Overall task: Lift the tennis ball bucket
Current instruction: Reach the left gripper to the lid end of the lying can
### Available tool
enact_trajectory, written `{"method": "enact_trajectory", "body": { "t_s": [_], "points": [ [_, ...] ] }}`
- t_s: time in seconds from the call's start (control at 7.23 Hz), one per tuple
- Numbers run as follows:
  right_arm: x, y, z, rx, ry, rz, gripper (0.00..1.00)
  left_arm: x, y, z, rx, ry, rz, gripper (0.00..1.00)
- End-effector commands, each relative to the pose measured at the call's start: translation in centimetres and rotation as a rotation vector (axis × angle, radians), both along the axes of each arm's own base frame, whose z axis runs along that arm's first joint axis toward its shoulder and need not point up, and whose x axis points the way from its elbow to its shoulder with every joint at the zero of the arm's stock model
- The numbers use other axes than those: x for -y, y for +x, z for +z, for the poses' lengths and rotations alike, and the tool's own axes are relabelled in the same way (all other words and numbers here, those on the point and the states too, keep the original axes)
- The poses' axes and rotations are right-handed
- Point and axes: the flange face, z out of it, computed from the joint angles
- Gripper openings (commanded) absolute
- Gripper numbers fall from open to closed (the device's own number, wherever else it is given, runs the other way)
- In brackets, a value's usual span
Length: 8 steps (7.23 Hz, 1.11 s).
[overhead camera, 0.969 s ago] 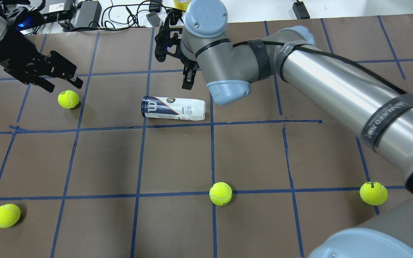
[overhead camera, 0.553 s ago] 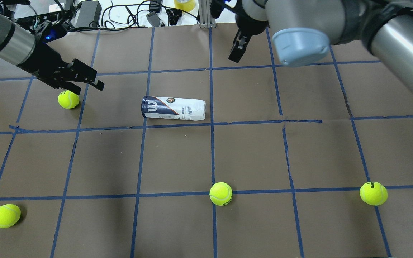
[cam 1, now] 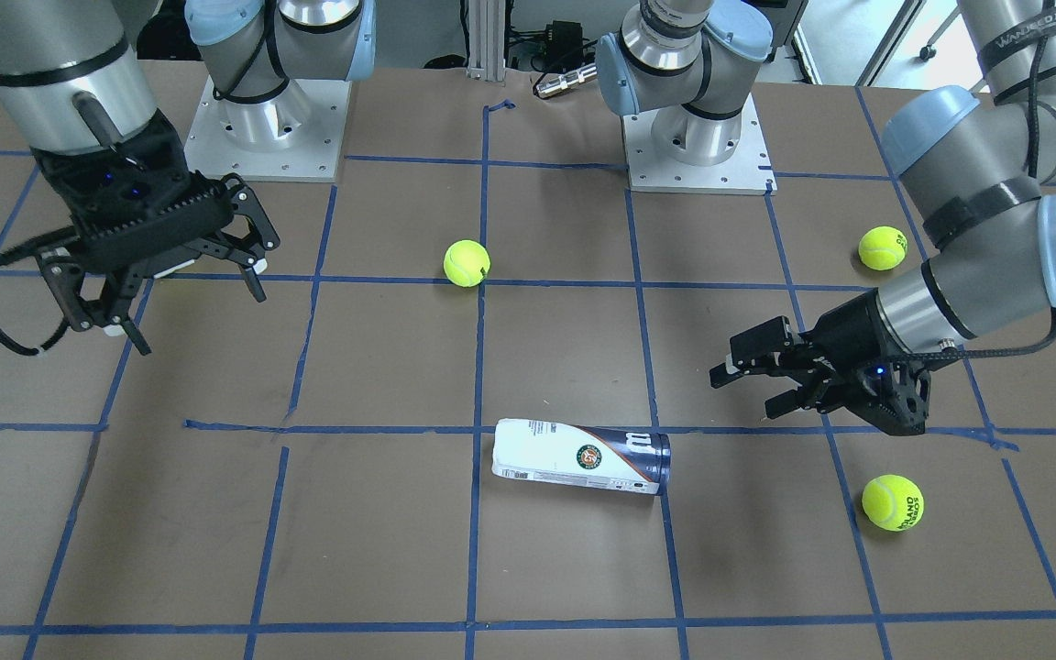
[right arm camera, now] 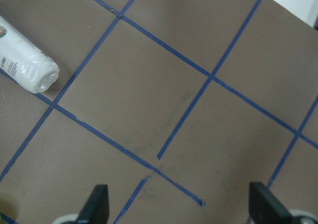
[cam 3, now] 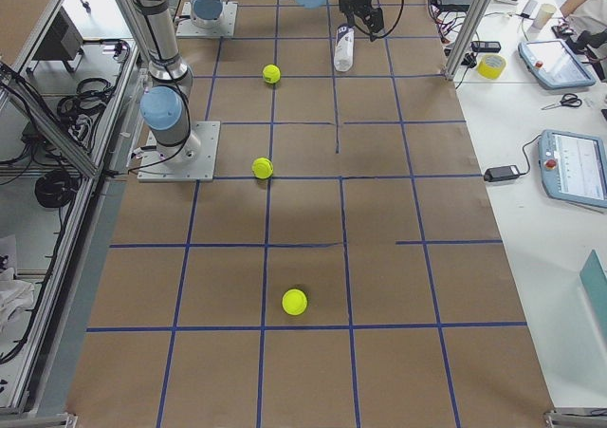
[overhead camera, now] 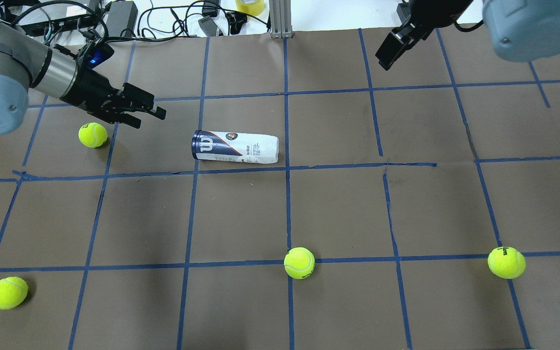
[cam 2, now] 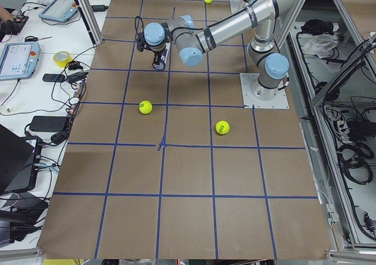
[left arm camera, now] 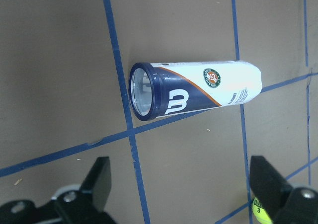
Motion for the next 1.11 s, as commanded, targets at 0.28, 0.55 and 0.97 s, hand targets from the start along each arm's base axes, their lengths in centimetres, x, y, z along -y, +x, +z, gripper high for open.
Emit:
{"method": "enact_trajectory", "body": {
  "t_s": [0.28, 0.55, 0.97],
  "points": [
    [-5.1, -0.8, 3.4, 0.027, 0.075, -0.541, 1.0, 2.3, -2.4, -6.4, -0.035, 0.033, -0.042, 1.0],
    [-6.3, -0.8, 4.3, 0.045, 0.063, -0.646, 1.0, 3.1, -3.0, -9.4, -0.105, 0.061, -0.032, 0.98],
    [-6.3, -0.8, 3.5, 0.044, 0.079, -0.662, 1.0, 3.2, -5.3, -11.1, -0.139, 0.077, -0.054, 0.97]
  ]
}}
